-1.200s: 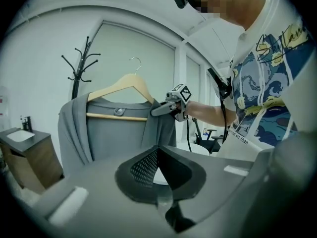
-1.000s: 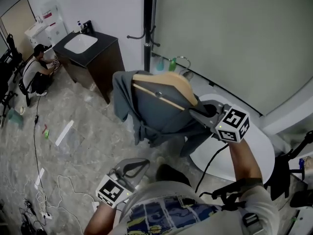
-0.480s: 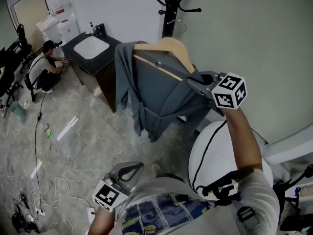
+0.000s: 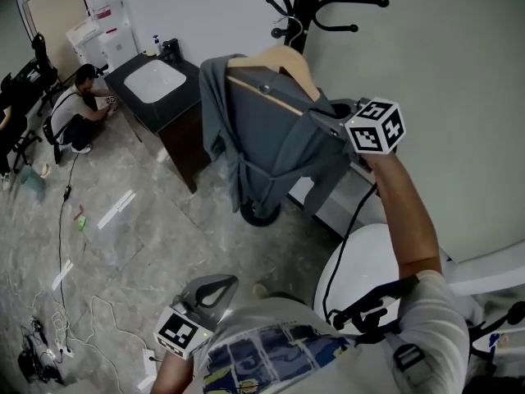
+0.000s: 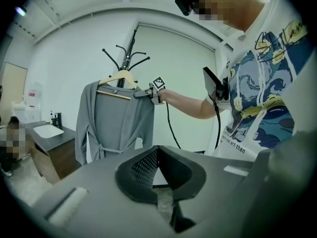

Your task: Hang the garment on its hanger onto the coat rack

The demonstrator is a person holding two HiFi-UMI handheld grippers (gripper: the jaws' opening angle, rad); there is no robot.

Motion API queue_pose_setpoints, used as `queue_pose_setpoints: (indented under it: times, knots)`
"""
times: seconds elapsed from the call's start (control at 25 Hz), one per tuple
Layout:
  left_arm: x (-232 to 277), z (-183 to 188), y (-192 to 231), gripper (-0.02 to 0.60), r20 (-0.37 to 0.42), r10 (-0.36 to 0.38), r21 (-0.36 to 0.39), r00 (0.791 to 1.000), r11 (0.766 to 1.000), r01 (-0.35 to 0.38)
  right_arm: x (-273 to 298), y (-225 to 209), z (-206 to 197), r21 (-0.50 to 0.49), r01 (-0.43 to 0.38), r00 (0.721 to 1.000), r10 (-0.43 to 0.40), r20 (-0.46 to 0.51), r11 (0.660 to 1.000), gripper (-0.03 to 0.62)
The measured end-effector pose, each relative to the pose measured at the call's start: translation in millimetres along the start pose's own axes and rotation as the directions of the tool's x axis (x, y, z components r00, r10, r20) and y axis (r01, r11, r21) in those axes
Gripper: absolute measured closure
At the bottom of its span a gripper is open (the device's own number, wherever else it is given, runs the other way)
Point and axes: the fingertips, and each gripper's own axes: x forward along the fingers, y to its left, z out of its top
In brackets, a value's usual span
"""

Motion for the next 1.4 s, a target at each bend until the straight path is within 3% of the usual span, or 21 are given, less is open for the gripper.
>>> queue_pose_setpoints:
  times: [0.48, 1.4]
  knots:
    - [32.7, 7.8, 35.5, 0.578, -0.025, 0.06, -0.062, 0.998, 0.996, -0.061, 53.5, -71.1, -25.2, 0.036, 0.008, 0.999, -0.007, -0.046, 0.999, 0.58]
    - [19.4, 4.3, 32.4, 0.578, -0.028, 0.052, -0.052, 0.998, 0.997, -0.053, 65.4, -79.0, -49.4, 0.023, 0.062, 0.997, -0.061, -0.043, 0.998, 0.558]
